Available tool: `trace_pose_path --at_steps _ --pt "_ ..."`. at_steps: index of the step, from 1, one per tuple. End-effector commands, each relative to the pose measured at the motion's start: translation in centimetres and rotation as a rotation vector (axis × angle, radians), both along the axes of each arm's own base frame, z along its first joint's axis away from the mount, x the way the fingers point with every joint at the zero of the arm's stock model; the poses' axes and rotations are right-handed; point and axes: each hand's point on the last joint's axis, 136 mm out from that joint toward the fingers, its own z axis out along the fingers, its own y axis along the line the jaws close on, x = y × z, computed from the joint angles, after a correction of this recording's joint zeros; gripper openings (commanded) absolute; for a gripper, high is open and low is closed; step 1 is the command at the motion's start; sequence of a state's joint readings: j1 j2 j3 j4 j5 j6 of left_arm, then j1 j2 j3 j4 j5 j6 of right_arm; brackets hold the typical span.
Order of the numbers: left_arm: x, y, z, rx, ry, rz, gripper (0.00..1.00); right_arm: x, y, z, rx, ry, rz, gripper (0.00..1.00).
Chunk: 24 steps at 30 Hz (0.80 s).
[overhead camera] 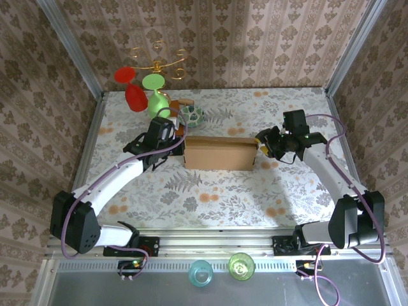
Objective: Fold the paper box
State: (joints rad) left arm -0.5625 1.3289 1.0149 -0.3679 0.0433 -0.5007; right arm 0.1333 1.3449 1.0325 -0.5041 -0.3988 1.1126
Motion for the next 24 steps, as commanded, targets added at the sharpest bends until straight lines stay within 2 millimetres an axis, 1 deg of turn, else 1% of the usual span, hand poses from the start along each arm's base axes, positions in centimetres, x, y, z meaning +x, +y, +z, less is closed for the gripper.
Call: trace_pose_path --at_steps 1,7,10,12,15,18,19,21,23,24 --pt "-1.6 1.0 -2.5 0.066 0.112 0.013 0.0 -1.6 -0.3 -2.3 -0.008 0.09 -0.014 0.4" --pt "-2.0 0.8 -1.0 0.01 0.11 0.028 0.18 -1.9 -0.3 -3.2 -0.01 0.114 -0.011 0.36" --pt "-2.4 0.6 0.0 -0.051 0.12 0.039 0.26 -2.1 -0.3 -3.5 -0.011 0.12 -0.008 0.35" --pt "-2.7 0.3 0.7 -0.1 0.13 0.037 0.31 -2.1 -0.3 -3.4 -0.015 0.116 -0.004 0.34" --pt "-3.2 0.2 1.4 -0.165 0.158 0.05 0.34 -2.2 -0.3 -3.7 -0.017 0.122 0.0 0.33" --pt "-3.2 0.1 2.4 -0.259 0.19 0.073 0.37 -2.2 -0.4 -3.8 -0.021 0.124 0.001 0.31" --pt "-3.2 0.0 2.6 -0.285 0.201 0.075 0.41 -2.2 -0.4 -4.0 -0.023 0.127 0.001 0.31" --pt "-3.2 0.2 3.0 -0.335 0.224 0.087 0.46 -2.2 -0.4 -4.0 -0.022 0.13 0.001 0.29" --pt "-3.2 0.2 3.4 -0.368 0.237 0.091 0.47 -2.2 -0.4 -4.1 -0.023 0.13 0.003 0.27" --pt "-2.8 0.8 3.8 -0.385 0.232 0.114 0.48 -2.1 -0.4 -4.1 -0.025 0.13 0.003 0.27"
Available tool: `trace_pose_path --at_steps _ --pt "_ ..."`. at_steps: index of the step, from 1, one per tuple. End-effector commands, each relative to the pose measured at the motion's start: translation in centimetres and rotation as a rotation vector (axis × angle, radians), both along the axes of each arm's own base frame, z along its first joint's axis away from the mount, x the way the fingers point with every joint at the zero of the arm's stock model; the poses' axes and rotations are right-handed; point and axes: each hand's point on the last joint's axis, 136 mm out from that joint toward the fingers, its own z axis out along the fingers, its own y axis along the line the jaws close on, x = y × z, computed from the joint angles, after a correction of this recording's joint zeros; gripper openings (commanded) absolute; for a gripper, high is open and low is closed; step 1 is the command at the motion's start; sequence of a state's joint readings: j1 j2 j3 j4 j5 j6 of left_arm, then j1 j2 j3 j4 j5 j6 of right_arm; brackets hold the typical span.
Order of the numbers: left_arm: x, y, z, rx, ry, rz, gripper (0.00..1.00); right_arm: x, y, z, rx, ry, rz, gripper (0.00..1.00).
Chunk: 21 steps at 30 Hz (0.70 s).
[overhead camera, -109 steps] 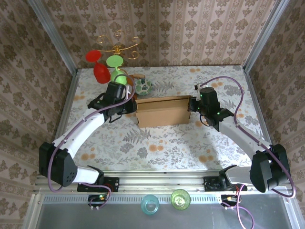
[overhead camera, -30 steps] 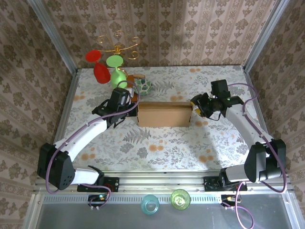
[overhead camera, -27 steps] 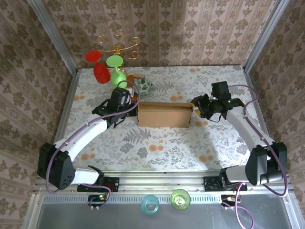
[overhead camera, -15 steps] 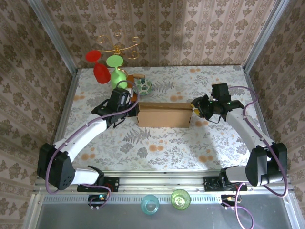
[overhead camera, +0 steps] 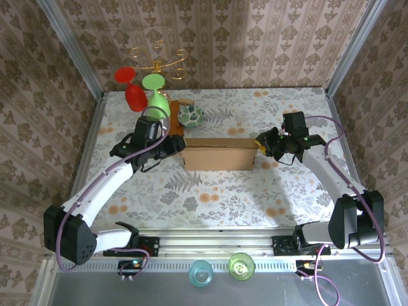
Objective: Fold the paper box
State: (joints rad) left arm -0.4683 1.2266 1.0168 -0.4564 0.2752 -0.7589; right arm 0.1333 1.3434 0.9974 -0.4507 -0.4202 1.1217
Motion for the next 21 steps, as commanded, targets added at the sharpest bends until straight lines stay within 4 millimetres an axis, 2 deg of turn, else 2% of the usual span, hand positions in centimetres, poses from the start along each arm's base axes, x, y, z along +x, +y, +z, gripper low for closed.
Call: trace_pose_path --at_steps 1,3,7,14,19,21 --pt "-0.2 0.2 1.5 -0.107 0.033 0.026 0.48 -2.2 -0.8 -3.6 -0.049 0.142 -0.002 0.26" --pt "0.1 0.6 1.7 -0.119 0.031 0.039 0.49 -2.2 -0.8 -3.7 -0.051 0.145 -0.001 0.24" --pt "0.7 1.1 0.6 -0.104 0.076 0.037 0.49 -2.3 -0.7 -3.9 -0.05 0.148 0.002 0.22" --pt "1.9 -0.6 -0.2 -0.132 0.1 0.0 0.49 -2.2 -0.7 -3.7 -0.049 0.144 0.003 0.22" --pt "1.9 -1.0 -1.5 -0.121 0.123 -0.01 0.47 -2.3 -0.7 -3.8 -0.049 0.146 0.005 0.22" --pt "1.7 -0.9 -2.2 -0.103 0.133 -0.014 0.43 -2.3 -0.7 -3.9 -0.049 0.149 0.007 0.22"
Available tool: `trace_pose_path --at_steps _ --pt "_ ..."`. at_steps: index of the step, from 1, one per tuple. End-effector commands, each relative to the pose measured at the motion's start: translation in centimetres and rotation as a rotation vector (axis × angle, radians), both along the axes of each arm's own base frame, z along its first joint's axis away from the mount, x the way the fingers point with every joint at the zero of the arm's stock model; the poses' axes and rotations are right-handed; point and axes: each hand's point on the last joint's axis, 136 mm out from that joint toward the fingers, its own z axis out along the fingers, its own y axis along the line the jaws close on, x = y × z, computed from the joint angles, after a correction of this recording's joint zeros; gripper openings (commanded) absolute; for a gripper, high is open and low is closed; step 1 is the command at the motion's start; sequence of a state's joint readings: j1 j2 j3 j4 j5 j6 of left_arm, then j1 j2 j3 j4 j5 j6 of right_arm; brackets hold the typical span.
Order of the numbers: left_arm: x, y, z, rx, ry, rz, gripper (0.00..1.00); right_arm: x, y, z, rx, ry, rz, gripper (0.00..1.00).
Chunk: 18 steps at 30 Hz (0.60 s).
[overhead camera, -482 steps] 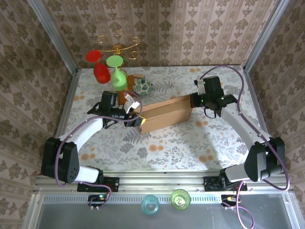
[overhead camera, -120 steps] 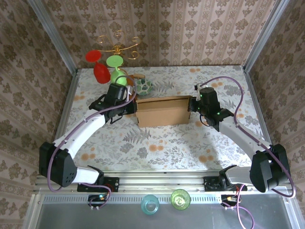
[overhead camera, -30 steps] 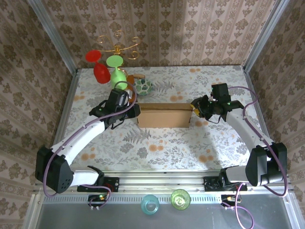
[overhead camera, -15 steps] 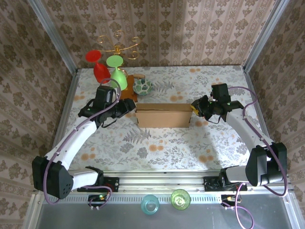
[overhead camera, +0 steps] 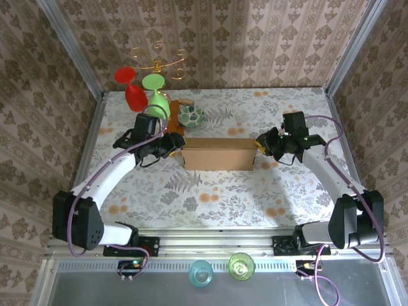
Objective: Fold the paper box
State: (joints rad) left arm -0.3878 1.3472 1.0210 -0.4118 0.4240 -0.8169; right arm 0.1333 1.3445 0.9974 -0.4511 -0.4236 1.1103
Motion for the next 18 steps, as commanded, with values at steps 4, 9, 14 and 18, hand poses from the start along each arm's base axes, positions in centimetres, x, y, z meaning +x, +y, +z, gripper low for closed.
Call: trace_pose_path --at_steps 4,9,14,18 --pt "-0.8 -0.2 -1.4 0.013 0.018 -0.024 0.3 -1.8 -0.6 -3.7 -0.045 0.131 0.0 0.21" --pt "-1.6 -0.1 -3.1 0.034 0.044 -0.031 0.2 -2.0 -0.5 -5.0 -0.049 0.165 0.02 0.19" --pt "-1.9 -0.1 -3.7 0.041 0.047 -0.035 0.11 -2.4 -0.5 -5.7 -0.05 0.181 0.031 0.15" --pt "-1.9 0.0 -3.2 0.05 0.024 -0.043 0.08 -2.5 -0.6 -5.3 -0.063 0.165 0.044 0.12"
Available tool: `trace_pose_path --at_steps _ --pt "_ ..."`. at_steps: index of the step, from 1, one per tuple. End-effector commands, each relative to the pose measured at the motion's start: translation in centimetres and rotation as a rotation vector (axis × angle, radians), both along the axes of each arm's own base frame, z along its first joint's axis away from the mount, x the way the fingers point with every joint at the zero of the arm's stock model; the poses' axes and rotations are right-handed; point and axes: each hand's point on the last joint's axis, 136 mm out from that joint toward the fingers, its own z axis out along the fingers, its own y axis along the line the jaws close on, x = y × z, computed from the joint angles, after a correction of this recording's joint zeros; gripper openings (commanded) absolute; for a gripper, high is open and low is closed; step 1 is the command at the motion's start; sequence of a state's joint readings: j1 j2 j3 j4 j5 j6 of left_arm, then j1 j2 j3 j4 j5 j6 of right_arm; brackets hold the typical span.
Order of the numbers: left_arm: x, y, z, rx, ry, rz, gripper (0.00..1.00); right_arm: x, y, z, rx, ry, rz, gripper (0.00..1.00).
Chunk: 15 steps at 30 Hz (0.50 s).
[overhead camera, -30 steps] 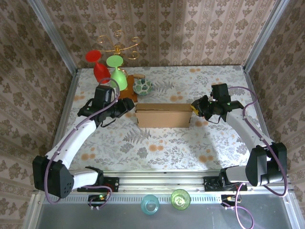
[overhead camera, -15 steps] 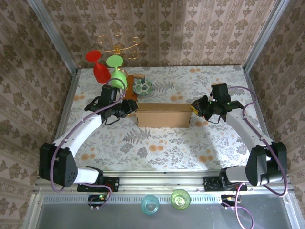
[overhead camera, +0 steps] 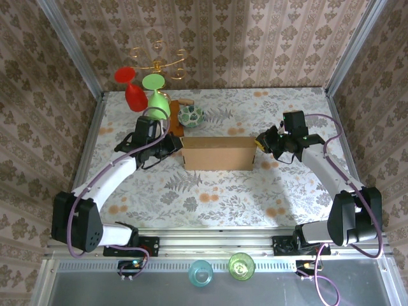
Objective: Fold the paper box
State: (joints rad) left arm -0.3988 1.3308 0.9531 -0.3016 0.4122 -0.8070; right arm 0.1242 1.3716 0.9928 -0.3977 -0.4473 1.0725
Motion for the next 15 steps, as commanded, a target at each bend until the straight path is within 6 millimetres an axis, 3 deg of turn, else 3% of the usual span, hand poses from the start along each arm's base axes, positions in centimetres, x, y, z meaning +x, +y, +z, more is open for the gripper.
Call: trace_pose_path --at_steps 1,4,8,11,15 --pt "-2.2 0.3 -2.5 0.064 0.079 -0.036 0.08 -3.4 -0.8 -5.0 -0.073 0.194 0.016 0.12" --pt "-2.2 0.1 -1.5 0.061 0.04 -0.052 0.08 -3.0 -0.4 -4.1 -0.073 0.142 0.06 0.11" --pt "-2.9 -0.1 -0.2 0.09 -0.057 -0.105 0.1 -3.3 0.3 -0.9 -0.084 -0.034 0.157 0.12" --pt "-4.9 -1.3 -0.8 0.115 -0.108 -0.198 0.12 -5.1 0.4 0.0 -0.135 -0.121 0.24 0.13" --pt "-7.2 -0.9 -3.5 0.126 -0.112 -0.219 0.16 -8.3 -0.1 -1.1 -0.182 -0.152 0.295 0.14"
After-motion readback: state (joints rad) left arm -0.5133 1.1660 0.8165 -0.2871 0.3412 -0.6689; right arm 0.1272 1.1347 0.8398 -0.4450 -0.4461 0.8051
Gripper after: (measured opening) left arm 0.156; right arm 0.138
